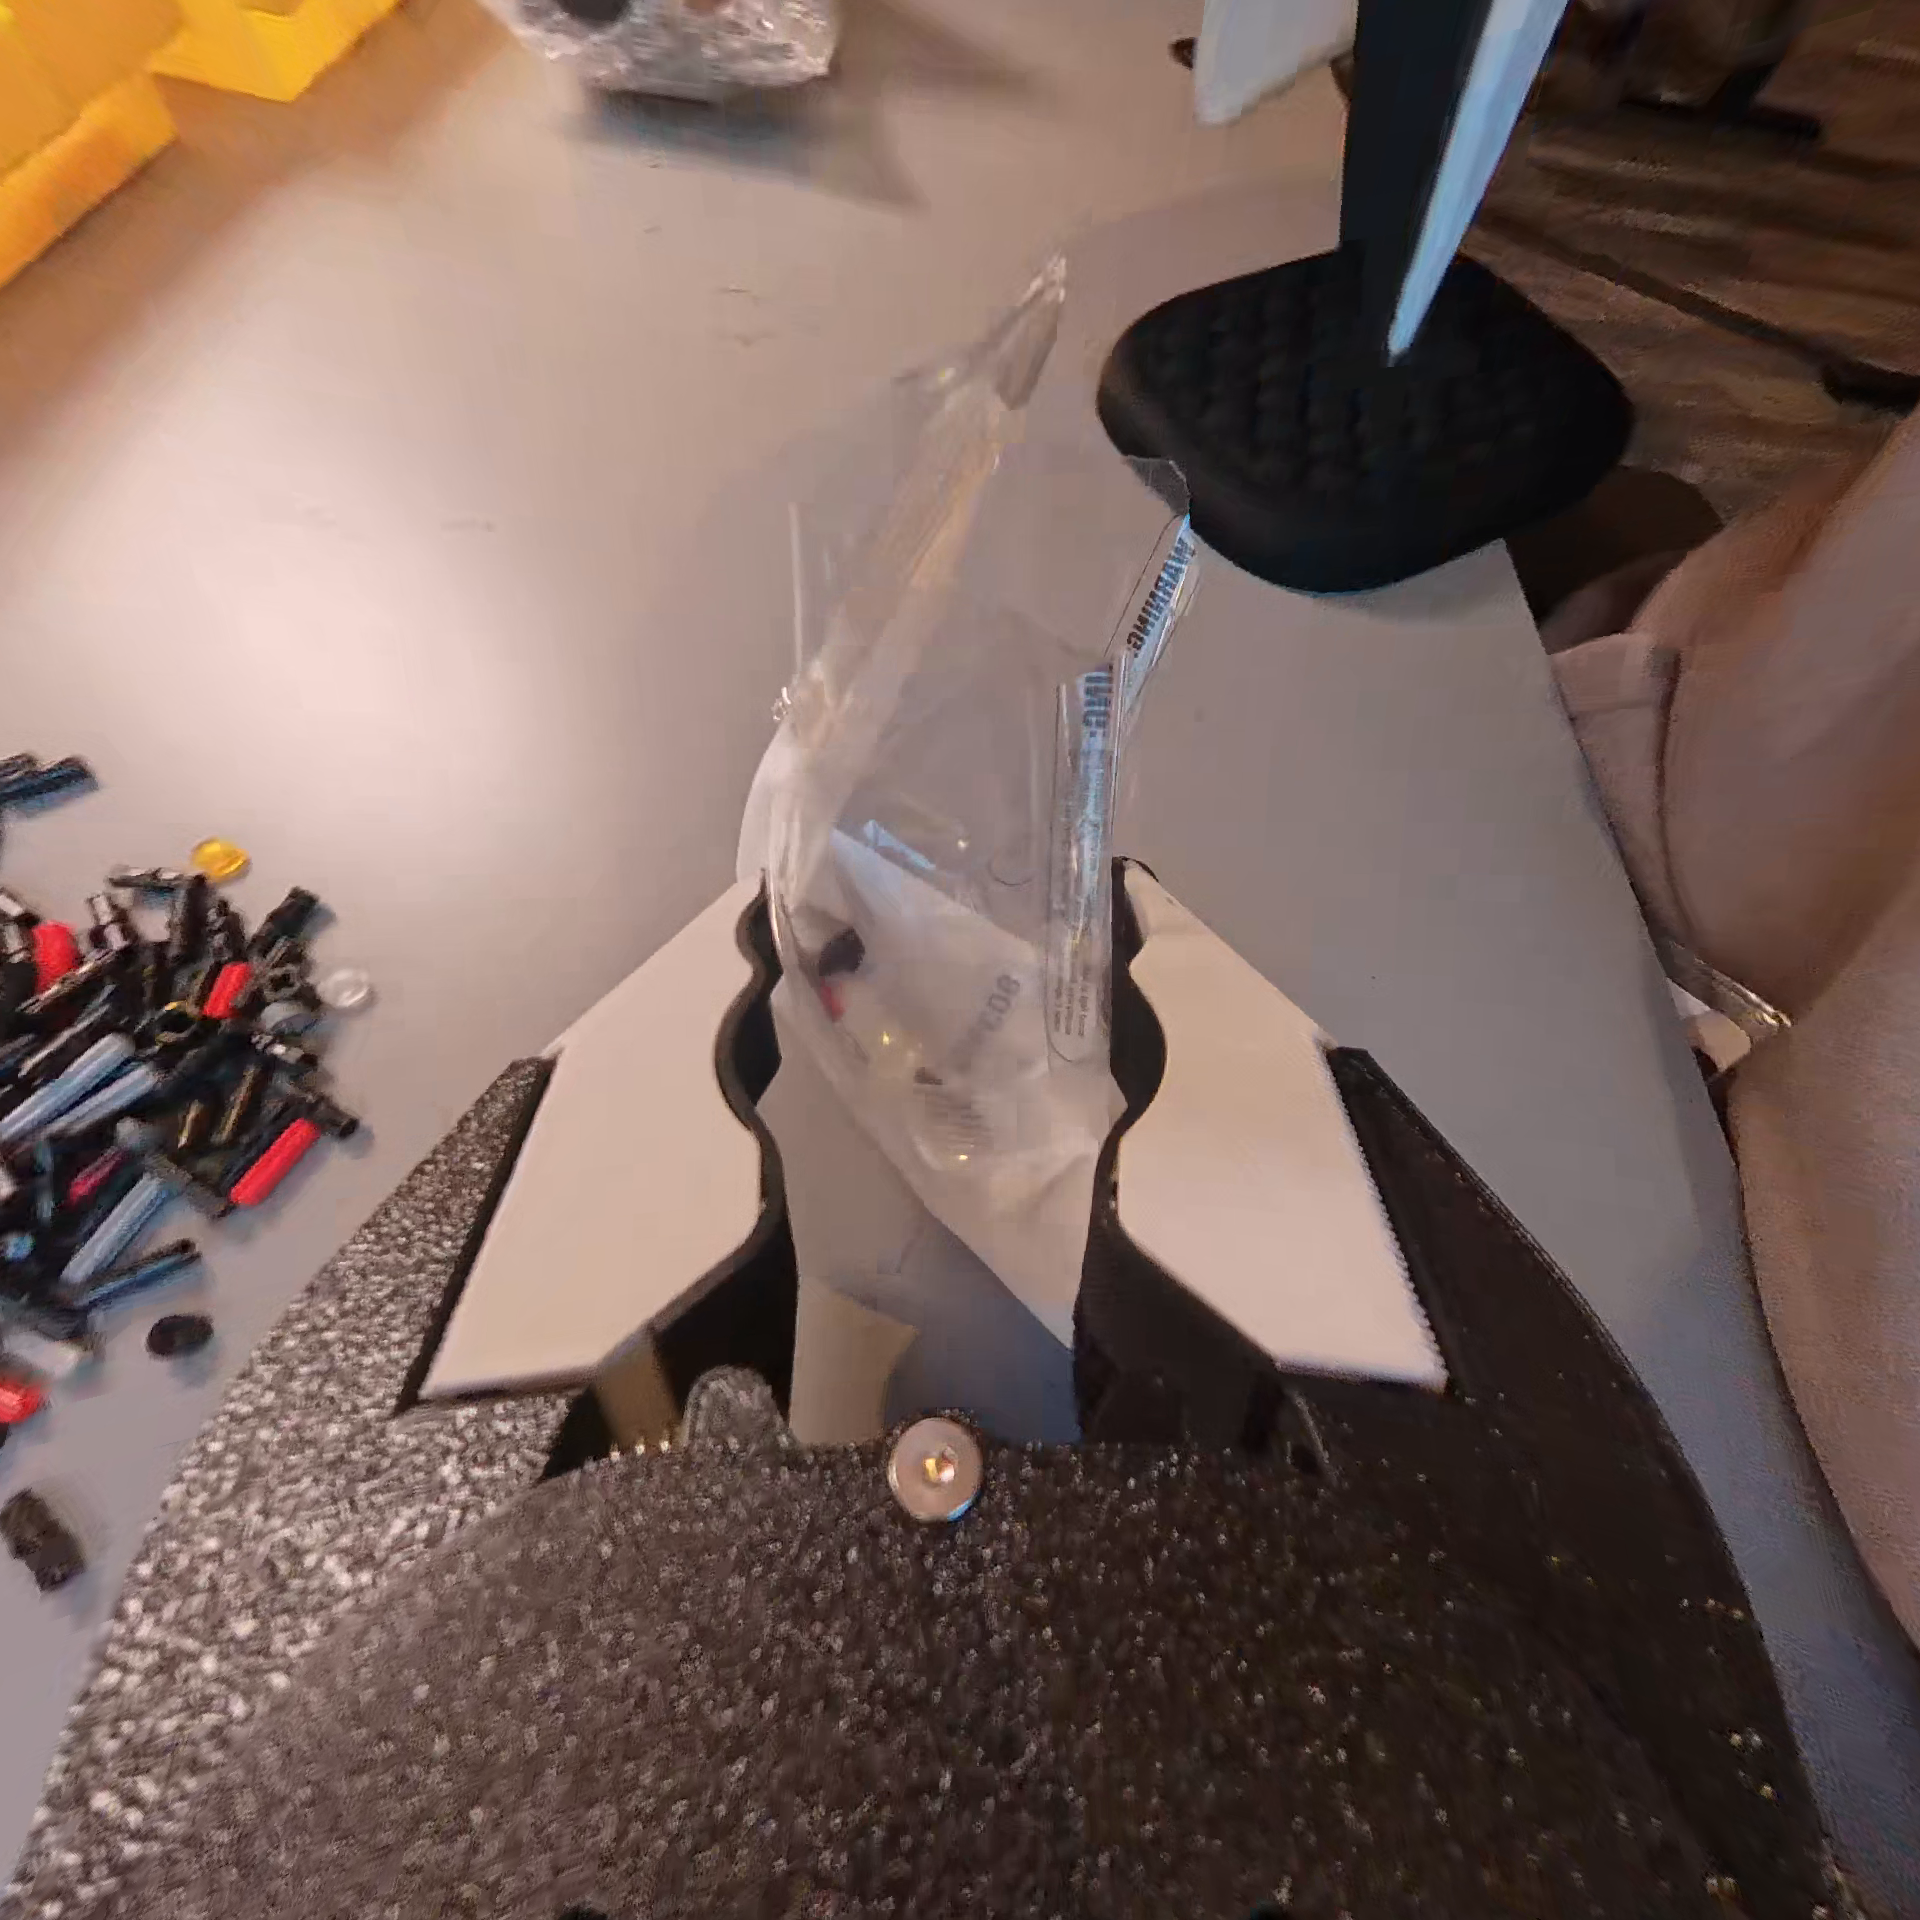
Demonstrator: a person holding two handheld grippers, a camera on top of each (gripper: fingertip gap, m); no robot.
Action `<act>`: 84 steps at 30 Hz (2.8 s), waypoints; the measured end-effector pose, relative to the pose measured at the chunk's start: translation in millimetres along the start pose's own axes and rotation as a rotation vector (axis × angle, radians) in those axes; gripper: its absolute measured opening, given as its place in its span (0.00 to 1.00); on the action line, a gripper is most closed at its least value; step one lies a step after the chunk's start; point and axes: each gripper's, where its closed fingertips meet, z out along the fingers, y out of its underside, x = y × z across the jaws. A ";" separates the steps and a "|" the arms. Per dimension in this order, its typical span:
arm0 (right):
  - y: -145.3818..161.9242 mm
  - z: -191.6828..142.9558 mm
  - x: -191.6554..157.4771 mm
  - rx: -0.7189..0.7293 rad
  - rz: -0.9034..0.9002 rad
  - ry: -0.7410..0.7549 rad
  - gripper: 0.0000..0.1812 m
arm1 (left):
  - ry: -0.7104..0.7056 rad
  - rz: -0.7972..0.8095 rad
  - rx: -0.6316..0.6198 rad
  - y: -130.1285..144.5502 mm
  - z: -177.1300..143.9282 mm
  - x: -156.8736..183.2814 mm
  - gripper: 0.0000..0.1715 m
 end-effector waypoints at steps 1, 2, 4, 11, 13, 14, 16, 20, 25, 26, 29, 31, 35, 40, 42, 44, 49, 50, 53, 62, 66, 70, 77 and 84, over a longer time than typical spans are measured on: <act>0.8 -4.6 9.2 0.046 0.098 0.066 0.38 | -0.041 -0.028 0.014 -0.9 -3.2 -4.1 0.36; 3.7 -7.4 16.8 0.083 0.201 0.131 0.34 | -0.077 -0.057 0.027 -1.7 -6.0 -7.3 0.36; 10.2 -4.8 20.5 0.130 0.355 0.209 0.29 | -0.142 -0.111 0.044 -3.0 -9.1 -13.1 0.36; 26.1 21.1 35.2 0.099 0.351 0.306 0.03 | -0.205 -0.085 -0.012 4.4 -1.9 -10.4 0.47; 28.1 24.9 35.3 0.088 0.297 0.210 0.00 | -0.182 -0.031 -0.016 5.7 -3.4 -4.8 0.54; 26.1 24.7 34.8 0.107 0.262 0.158 0.00 | -0.165 0.014 -0.012 5.0 -5.6 -1.3 0.58; 26.5 24.5 32.3 0.122 0.228 0.041 0.00 | -0.147 0.107 -0.009 3.3 -10.6 2.5 0.64; 25.8 28.0 18.4 0.144 0.162 -0.189 0.00 | -0.046 0.207 0.003 2.6 -10.6 8.8 0.75; 21.1 20.5 7.8 0.164 0.148 -0.400 0.00 | 0.084 0.222 0.011 -3.6 -27.5 20.0 0.74; 19.6 16.7 4.5 0.160 0.147 -0.439 0.00 | 0.103 0.220 0.019 -5.6 -32.8 22.7 0.74; 13.3 5.5 -5.0 0.162 0.145 -0.549 0.00 | 0.196 0.202 0.015 -6.0 -40.2 37.3 0.77; 10.6 5.2 -6.9 0.161 0.140 -0.580 0.00 | 0.227 0.209 0.019 -7.8 -32.5 45.3 0.78; 5.0 9.9 -16.9 0.195 0.105 -0.631 0.00 | 0.401 0.186 0.029 -5.0 -14.3 74.9 0.85; 5.8 15.5 -15.6 0.214 0.094 -0.600 0.00 | 0.359 0.214 0.021 -2.5 -3.7 63.3 0.85; 6.7 19.6 -17.8 0.210 0.079 -0.596 0.00 | 0.371 0.230 -0.005 1.0 4.0 66.2 0.81; 6.4 22.6 -19.5 0.209 0.076 -0.598 0.00 | 0.340 0.265 -0.016 1.3 8.9 63.9 0.74; 5.8 21.7 -12.1 0.210 0.068 -0.547 0.00 | 0.245 0.258 0.030 -4.5 3.9 52.8 0.61; 5.8 21.6 -8.6 0.206 0.069 -0.527 0.00 | 0.210 0.242 0.051 -7.5 2.0 47.8 0.59; 4.6 25.0 4.7 0.204 0.072 -0.435 0.00 | 0.077 0.189 0.093 -13.0 -4.6 27.9 0.54; -3.4 20.1 29.3 0.199 0.075 -0.119 0.19 | -0.267 0.049 0.081 -1.5 -32.2 -17.6 0.43; -5.5 34.3 -7.2 0.145 0.060 -0.177 0.18 | -0.296 0.115 0.053 0.6 -30.8 -11.6 0.47; 12.4 61.4 -15.7 0.043 0.065 -0.163 0.10 | -0.288 0.151 0.031 4.1 -24.5 -6.6 0.48; 6.9 58.5 -28.4 0.032 -0.084 -0.168 0.00 | -0.276 0.059 -0.005 17.2 -26.5 -13.5 0.63; 3.4 55.3 -33.2 0.072 -0.235 -0.145 0.00 | -0.258 0.057 -0.024 21.0 -25.8 -12.1 0.55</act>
